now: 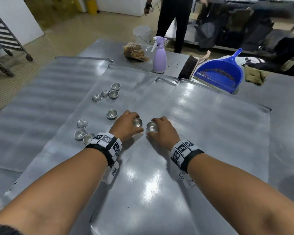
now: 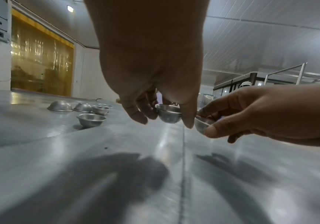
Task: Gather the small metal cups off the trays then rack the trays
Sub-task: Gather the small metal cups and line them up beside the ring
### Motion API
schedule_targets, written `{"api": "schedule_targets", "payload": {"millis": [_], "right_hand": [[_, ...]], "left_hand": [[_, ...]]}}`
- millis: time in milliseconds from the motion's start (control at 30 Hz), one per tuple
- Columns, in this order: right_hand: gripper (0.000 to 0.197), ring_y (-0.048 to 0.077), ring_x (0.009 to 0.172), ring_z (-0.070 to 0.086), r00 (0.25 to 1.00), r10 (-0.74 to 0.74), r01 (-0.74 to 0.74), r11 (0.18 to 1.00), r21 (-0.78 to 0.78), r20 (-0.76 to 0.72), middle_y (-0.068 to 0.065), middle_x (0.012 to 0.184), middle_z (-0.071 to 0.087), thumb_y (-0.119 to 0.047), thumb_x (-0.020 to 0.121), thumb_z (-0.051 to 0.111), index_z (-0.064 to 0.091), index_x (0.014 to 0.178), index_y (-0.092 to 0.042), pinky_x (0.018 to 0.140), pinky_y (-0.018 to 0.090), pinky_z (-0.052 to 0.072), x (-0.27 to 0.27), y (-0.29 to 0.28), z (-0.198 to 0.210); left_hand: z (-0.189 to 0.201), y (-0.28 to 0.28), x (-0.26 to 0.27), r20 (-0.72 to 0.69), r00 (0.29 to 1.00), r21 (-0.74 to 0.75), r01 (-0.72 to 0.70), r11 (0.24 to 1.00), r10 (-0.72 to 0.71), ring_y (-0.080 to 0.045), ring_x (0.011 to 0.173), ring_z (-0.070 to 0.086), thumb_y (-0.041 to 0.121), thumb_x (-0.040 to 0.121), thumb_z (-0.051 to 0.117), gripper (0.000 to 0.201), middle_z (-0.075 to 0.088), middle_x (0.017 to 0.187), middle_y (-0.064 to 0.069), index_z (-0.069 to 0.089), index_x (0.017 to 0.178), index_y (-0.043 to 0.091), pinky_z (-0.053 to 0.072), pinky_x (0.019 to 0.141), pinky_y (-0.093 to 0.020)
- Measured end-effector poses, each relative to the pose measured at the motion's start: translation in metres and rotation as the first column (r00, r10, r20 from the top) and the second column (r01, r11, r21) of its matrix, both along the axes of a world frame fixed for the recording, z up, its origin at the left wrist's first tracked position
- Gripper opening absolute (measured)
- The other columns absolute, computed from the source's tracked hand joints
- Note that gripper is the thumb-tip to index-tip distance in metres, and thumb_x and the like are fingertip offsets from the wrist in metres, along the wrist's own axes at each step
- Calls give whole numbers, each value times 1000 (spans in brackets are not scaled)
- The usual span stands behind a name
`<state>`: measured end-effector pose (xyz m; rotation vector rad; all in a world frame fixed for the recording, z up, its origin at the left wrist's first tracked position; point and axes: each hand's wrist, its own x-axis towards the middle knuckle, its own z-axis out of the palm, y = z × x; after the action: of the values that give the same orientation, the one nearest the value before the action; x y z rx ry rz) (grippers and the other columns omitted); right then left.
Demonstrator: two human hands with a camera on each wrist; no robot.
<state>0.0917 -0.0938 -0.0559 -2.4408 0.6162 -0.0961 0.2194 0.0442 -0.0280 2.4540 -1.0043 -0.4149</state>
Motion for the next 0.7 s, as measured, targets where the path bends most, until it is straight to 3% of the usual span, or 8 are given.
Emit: {"api": "schedule_targets", "payload": {"millis": [233, 400, 700], "right_hand": [[58, 28, 109, 58, 991, -132, 132, 991, 7, -19, 7, 128, 50, -38, 84, 74, 52, 134, -20, 91, 37, 50, -83, 16, 25], [60, 29, 112, 57, 957, -288, 289, 957, 26, -32, 8, 132, 48, -35, 84, 74, 50, 136, -18, 94, 37, 48, -165, 16, 31], [63, 28, 119, 54, 855, -515, 518, 854, 57, -61, 8, 133, 49, -34, 83, 74, 49, 138, -18, 98, 32, 41, -345, -16, 29]], "left_hand": [[15, 4, -74, -83, 995, -99, 53, 994, -61, -26, 117, 56, 31, 78, 82, 66, 59, 128, -7, 53, 135, 17, 46, 98, -36], [17, -11, -132, -107, 986, -121, 117, 986, -130, -25, 110, 58, 29, 75, 85, 62, 61, 124, -8, 55, 127, 13, 48, 92, -35], [0, -71, -303, -129, 924, -133, 343, 930, -359, -24, 106, 60, 30, 78, 81, 58, 61, 120, -6, 56, 128, 17, 44, 84, -28]]}}
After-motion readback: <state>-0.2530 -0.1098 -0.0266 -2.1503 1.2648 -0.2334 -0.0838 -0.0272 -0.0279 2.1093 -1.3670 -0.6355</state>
